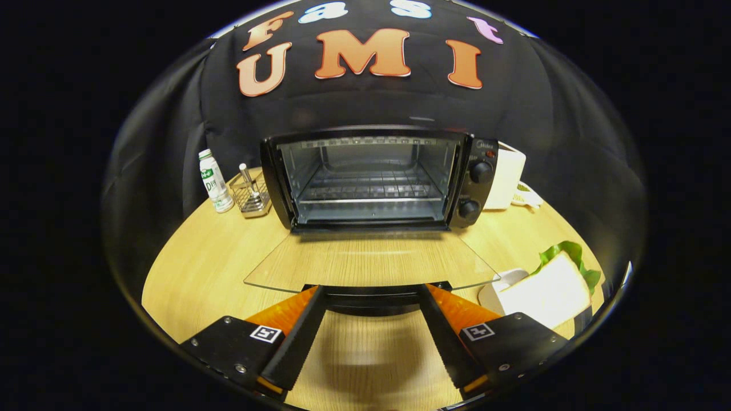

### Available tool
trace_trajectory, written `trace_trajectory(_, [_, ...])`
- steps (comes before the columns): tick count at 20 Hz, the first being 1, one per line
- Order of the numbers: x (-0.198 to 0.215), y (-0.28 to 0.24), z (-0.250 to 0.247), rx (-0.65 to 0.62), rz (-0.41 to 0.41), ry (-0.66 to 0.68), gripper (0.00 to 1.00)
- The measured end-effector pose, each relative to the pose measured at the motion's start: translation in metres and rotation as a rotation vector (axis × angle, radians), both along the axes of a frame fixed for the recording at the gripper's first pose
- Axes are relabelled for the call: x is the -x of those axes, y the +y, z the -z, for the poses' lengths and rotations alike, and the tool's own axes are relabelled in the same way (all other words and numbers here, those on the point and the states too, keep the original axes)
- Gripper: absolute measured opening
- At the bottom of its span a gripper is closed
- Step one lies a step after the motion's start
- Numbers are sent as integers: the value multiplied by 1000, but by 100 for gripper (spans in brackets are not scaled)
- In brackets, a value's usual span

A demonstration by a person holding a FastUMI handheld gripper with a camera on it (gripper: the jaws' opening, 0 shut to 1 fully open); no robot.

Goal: Open the toaster oven, put the food inside, and close the toaster oven door.

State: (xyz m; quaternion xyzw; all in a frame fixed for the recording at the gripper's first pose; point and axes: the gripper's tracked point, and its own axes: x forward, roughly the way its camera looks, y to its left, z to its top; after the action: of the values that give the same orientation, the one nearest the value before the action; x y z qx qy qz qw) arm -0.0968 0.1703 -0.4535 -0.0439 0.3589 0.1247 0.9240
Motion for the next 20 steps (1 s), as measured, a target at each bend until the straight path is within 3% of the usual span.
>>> trace_trajectory(3, [9,-6,25,26,-5,63,100])
trace_trajectory(8, [14,-20,15,-4,-5,99,100])
trace_trajectory(20, [-26,-126,-89,-76,-133,140,99])
